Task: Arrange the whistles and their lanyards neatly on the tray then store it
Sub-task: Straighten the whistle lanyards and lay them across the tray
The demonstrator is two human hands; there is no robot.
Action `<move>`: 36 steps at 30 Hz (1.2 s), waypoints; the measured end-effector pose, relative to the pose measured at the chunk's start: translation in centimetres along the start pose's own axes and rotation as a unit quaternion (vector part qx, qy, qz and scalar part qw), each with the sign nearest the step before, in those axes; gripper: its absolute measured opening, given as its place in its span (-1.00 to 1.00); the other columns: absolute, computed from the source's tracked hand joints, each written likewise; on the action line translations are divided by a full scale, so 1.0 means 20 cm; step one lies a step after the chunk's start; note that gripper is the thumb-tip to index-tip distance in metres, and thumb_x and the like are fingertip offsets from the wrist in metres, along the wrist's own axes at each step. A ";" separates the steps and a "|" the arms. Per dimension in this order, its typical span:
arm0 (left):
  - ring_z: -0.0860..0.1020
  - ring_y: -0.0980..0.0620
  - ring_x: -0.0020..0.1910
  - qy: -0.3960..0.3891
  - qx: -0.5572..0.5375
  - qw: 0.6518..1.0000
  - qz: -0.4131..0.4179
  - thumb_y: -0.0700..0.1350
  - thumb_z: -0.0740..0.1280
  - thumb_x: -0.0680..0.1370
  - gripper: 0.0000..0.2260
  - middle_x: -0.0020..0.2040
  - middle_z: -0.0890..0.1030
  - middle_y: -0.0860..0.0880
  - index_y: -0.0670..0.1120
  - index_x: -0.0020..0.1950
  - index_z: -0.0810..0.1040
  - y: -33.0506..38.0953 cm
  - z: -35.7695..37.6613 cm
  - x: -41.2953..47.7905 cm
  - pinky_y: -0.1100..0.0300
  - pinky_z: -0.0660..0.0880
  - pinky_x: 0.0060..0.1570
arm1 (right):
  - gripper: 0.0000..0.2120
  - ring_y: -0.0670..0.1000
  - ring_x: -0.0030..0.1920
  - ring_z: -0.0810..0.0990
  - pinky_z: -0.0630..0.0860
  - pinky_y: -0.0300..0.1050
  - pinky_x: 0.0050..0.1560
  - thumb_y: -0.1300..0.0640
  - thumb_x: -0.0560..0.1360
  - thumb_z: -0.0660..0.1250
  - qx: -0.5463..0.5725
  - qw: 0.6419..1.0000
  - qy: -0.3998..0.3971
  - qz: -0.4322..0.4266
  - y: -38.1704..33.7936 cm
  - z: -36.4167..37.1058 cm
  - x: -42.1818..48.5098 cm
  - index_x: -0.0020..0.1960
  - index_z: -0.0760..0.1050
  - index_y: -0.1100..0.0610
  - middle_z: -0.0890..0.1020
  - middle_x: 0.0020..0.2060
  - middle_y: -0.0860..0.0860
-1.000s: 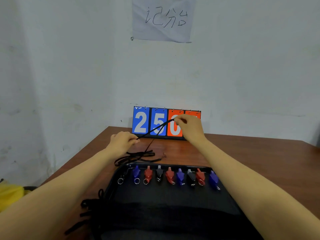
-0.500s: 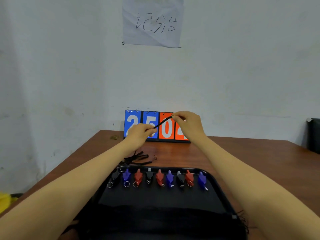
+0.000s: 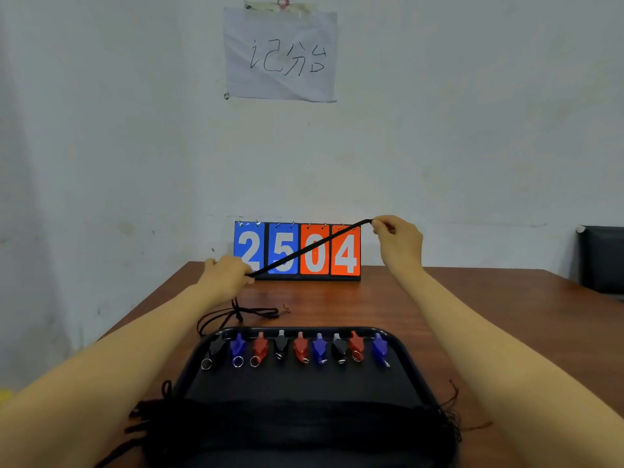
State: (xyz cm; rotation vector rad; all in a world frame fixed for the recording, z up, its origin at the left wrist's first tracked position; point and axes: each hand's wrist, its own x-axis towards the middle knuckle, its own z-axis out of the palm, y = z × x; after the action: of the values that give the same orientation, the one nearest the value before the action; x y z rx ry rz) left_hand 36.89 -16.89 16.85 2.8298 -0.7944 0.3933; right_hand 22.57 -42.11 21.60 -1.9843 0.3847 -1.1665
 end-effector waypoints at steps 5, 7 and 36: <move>0.49 -0.08 0.12 0.020 -0.101 0.994 -0.046 0.00 0.20 0.60 -0.75 0.16 0.57 -0.08 -0.08 0.15 0.56 -0.02 0.05 -0.02 -0.03 0.44 0.15 | -0.79 0.10 -0.02 0.59 0.48 -0.07 0.03 0.16 0.56 0.23 -0.079 0.987 -0.135 0.020 0.06 0.05 -0.10 0.02 0.61 0.22 0.66 -0.02 0.13; 0.48 -0.10 0.17 0.010 -0.143 0.988 -0.050 -0.03 0.18 0.61 -0.77 0.18 0.56 -0.08 -0.09 0.15 0.55 0.00 0.04 -0.01 -0.06 0.45 0.17 | -0.79 0.05 -0.05 0.57 0.48 -0.09 0.05 0.17 0.56 0.23 -0.097 0.980 -0.175 0.022 0.08 0.11 -0.14 0.00 0.62 0.22 0.66 -0.02 0.10; 0.57 0.04 0.02 0.084 -0.362 0.926 0.058 -0.18 0.21 0.59 -0.80 -0.01 0.65 -0.05 -0.12 0.07 0.61 0.03 -0.05 0.02 0.31 0.45 0.04 | -0.54 0.03 0.04 0.57 0.48 -0.29 -0.05 0.17 0.42 0.42 -0.138 0.877 -0.452 -0.085 0.05 0.80 -0.29 0.30 0.46 0.21 0.57 0.17 0.09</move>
State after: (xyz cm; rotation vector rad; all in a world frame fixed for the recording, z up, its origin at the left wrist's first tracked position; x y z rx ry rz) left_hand 36.75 -17.34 18.05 2.0415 -0.8515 0.2738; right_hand 33.08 -31.64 12.99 -2.5940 -0.1287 -0.1667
